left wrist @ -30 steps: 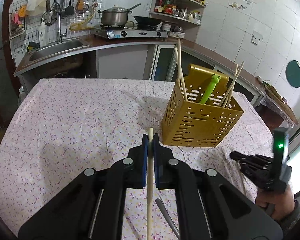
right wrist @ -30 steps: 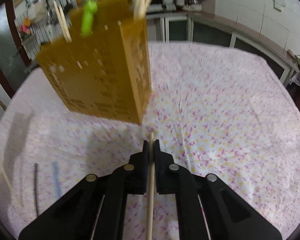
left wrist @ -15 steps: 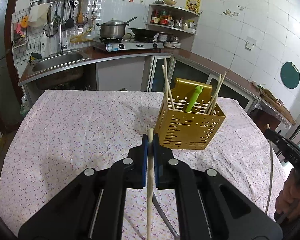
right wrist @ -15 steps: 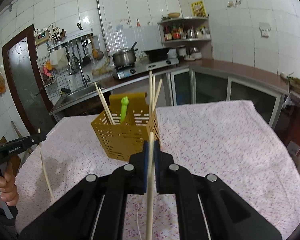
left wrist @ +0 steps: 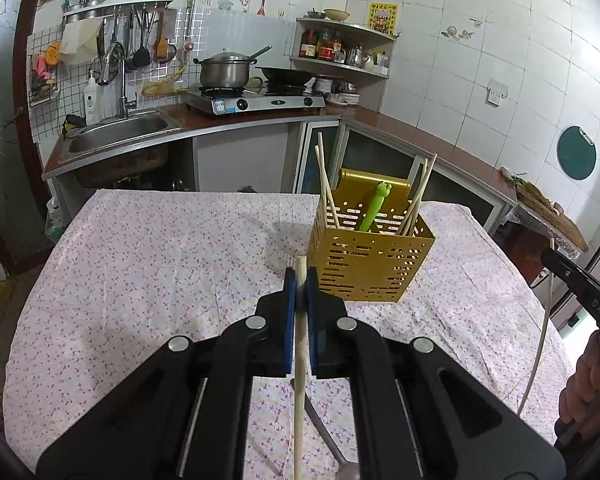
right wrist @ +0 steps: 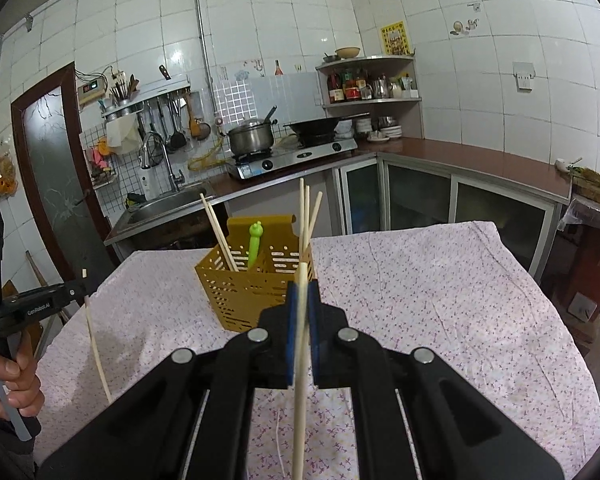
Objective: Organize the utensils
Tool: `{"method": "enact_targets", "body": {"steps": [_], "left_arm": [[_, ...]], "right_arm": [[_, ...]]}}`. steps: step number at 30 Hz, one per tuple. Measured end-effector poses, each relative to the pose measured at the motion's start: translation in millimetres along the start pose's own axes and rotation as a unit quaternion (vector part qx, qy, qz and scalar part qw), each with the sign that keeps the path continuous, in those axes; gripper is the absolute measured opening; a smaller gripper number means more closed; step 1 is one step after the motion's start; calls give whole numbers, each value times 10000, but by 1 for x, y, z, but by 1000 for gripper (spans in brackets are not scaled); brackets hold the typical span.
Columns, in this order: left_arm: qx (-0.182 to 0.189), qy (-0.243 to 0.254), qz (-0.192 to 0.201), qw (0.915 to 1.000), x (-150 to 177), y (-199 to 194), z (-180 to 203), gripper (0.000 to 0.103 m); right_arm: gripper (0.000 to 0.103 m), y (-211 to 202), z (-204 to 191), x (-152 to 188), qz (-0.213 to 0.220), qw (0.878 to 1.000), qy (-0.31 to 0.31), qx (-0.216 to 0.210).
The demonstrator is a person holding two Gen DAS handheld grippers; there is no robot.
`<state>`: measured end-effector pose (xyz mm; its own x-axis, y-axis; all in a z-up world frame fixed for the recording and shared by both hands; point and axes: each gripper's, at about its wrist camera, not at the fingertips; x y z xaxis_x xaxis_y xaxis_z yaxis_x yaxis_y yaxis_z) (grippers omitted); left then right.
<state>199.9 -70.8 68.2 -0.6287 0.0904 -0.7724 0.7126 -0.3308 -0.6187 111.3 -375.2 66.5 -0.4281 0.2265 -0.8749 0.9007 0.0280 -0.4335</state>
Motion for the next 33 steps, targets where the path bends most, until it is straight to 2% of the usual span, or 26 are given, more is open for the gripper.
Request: {"method": "enact_targets", "body": {"steps": [21,27,33], "left_arm": [[69,108,261,9996,-12,-29,10,4],[90,217,465,9986,-34,-38,17,4],[127,342,698,9969,-75,-38,28,4]], "right_arm": [[6,-26,-4,-11,301,9995,-118,63],[6,-28,-8,-25,457,9987,-203,90],[6,-23,-21,-55,718,9964,-436,118]]}}
Point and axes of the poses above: each gripper's, at about its wrist camera, not at the fingertips, and y roughly the way its jaws point, z to its right, x to its underside, and after that the axes turned 3 degrees about -z, right-handed
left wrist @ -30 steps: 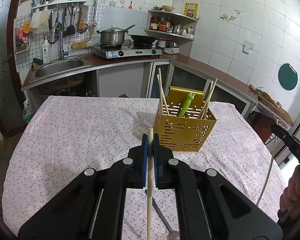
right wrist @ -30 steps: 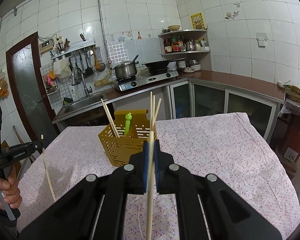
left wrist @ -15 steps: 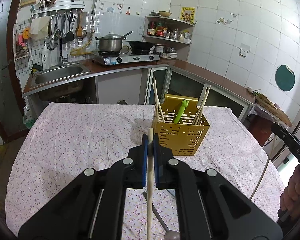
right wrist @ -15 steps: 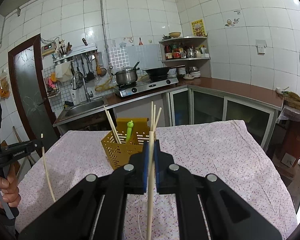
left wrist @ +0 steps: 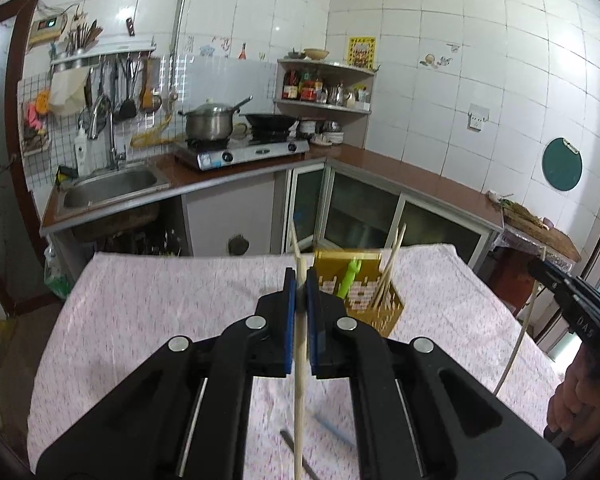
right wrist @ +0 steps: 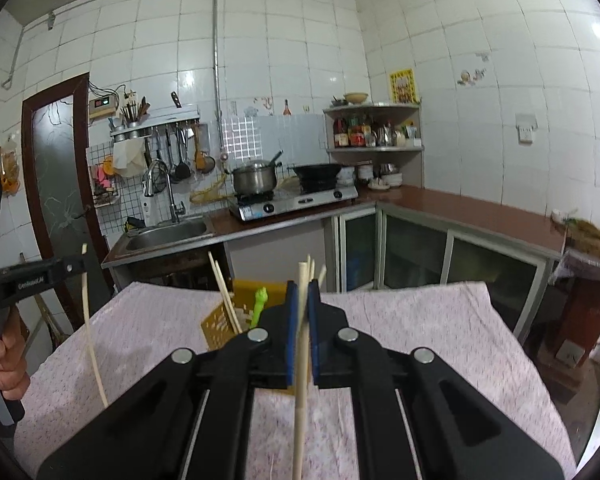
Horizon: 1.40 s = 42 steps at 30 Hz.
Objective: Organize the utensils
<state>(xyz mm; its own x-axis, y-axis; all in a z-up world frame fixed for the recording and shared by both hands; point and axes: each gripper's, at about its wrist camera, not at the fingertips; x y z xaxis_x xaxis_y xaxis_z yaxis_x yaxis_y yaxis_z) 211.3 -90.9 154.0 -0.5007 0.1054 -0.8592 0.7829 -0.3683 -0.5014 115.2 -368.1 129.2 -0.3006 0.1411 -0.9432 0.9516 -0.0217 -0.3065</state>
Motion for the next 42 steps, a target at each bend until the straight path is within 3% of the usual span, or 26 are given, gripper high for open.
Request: {"method": "enact_targets", "body": {"steps": [9,19,30,42], "left_arm": [[113,173,419,9989,-67,20,22,4],[173,106,611,9979,-111,72,25,4],[198,113,695,9973,-128,126,28,4],[252,126,577,9979,-112,160,25,4]], "right_arm": [[6,28,-9,-53,367,9992,-184,-6],[6,78,-17,-99,695,9972,-274,-39],[5,136,-30,-101,695,9970,-321,-65],[5,168,-26,-93,551,9982,-241,-38]]}}
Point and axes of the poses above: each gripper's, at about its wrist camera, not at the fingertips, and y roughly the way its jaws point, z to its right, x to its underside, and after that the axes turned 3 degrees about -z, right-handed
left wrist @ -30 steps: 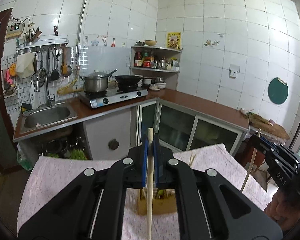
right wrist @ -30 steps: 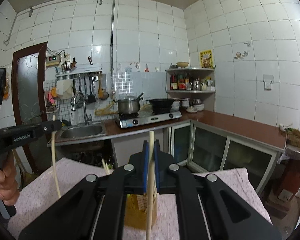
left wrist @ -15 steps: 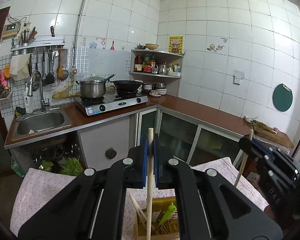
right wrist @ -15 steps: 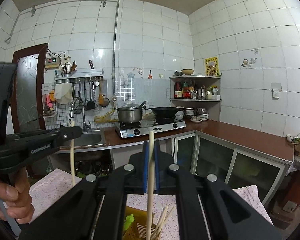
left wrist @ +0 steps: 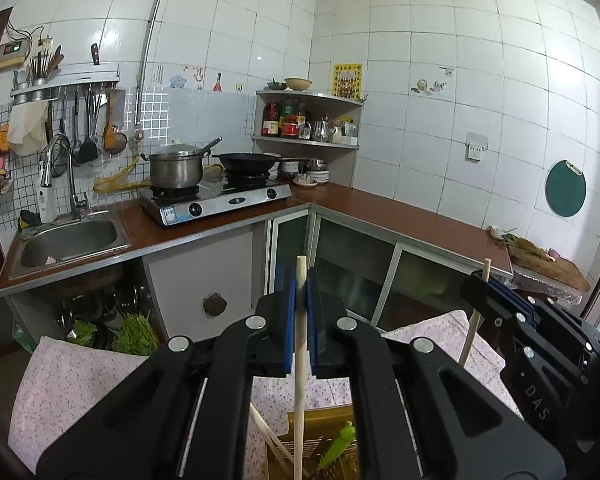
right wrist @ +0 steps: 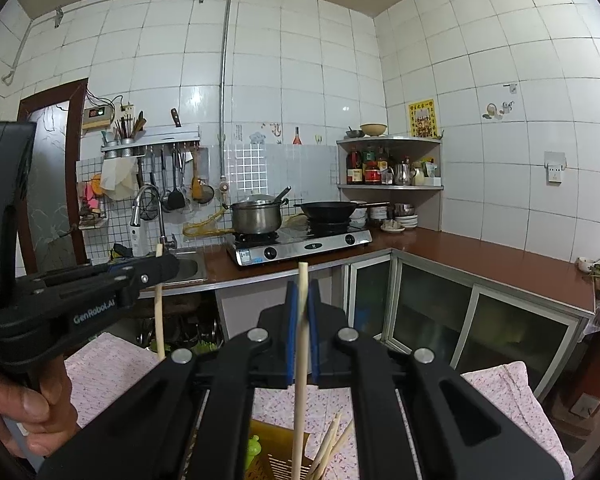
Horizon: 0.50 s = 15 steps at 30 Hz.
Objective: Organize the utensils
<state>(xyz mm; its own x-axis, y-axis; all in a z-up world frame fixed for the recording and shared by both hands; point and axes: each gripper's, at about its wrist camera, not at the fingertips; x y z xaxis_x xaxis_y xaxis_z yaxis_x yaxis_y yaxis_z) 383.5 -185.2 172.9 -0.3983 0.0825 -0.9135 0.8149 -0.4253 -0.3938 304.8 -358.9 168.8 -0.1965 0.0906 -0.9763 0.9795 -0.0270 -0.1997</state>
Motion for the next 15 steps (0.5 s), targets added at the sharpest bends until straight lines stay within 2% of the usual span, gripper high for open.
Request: {"method": "enact_targets", "body": {"steps": [15], "left_arm": [[-23,-218,-196,9996,17,15,-18,4]], "right_arm": [[6,21,4,17,-205,9997,125,4]]}}
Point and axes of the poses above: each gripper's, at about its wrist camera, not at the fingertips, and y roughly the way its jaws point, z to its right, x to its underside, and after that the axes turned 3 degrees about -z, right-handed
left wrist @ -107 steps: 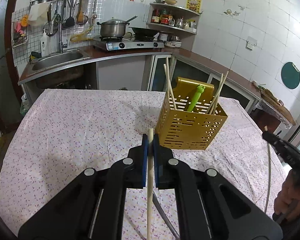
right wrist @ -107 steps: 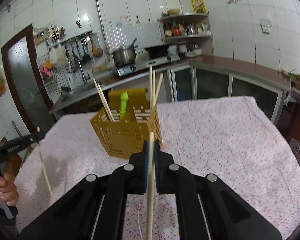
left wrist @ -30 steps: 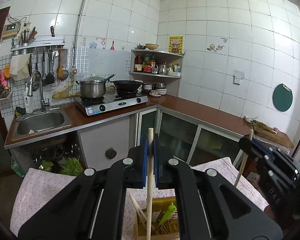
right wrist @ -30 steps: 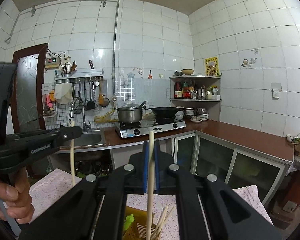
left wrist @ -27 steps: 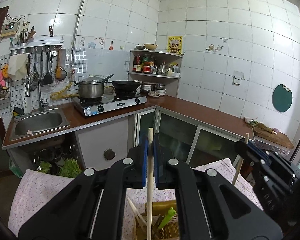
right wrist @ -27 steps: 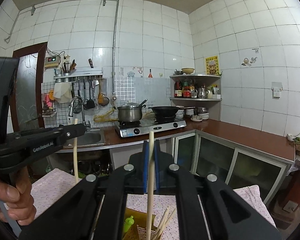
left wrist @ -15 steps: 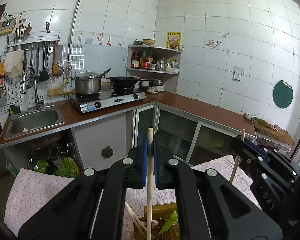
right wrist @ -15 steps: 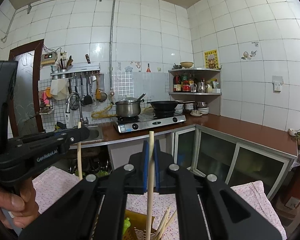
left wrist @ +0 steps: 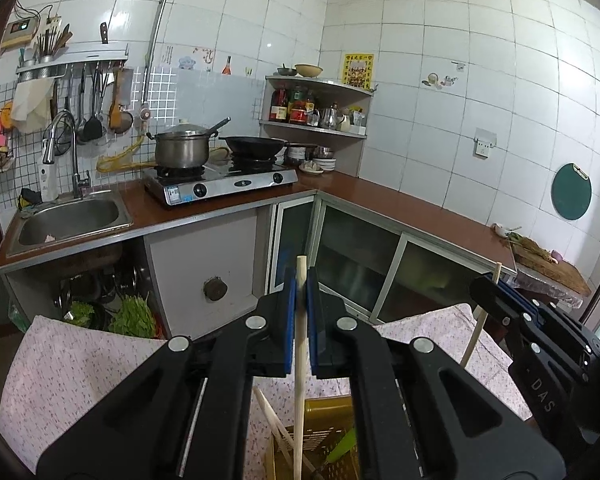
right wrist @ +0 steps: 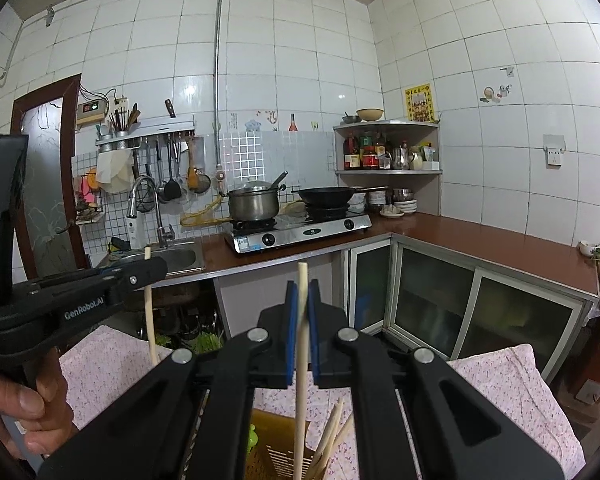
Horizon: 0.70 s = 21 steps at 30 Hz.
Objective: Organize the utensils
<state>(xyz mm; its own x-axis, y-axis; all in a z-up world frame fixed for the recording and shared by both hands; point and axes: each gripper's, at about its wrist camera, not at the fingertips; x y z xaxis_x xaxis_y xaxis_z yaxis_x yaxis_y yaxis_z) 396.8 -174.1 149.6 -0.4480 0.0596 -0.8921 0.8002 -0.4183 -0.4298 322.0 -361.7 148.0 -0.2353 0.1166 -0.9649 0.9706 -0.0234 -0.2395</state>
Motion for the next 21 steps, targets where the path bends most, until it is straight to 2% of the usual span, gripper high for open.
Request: {"method": "enact_targets", "body": {"steps": [10,13,21], "left_arm": [[-70,-30,-197,9998,6,7,-8,6],[-165,-78,-225,9996,5,7,-12,16],[-440,-152,-237,9986,13,-9,-34,24]], "right_arm": [[6,4,10,9,-190,9997,157,88],[7,4,16,8,-215,9993,243,204],[7,-18,33,11,-198,9987,237,411]]}}
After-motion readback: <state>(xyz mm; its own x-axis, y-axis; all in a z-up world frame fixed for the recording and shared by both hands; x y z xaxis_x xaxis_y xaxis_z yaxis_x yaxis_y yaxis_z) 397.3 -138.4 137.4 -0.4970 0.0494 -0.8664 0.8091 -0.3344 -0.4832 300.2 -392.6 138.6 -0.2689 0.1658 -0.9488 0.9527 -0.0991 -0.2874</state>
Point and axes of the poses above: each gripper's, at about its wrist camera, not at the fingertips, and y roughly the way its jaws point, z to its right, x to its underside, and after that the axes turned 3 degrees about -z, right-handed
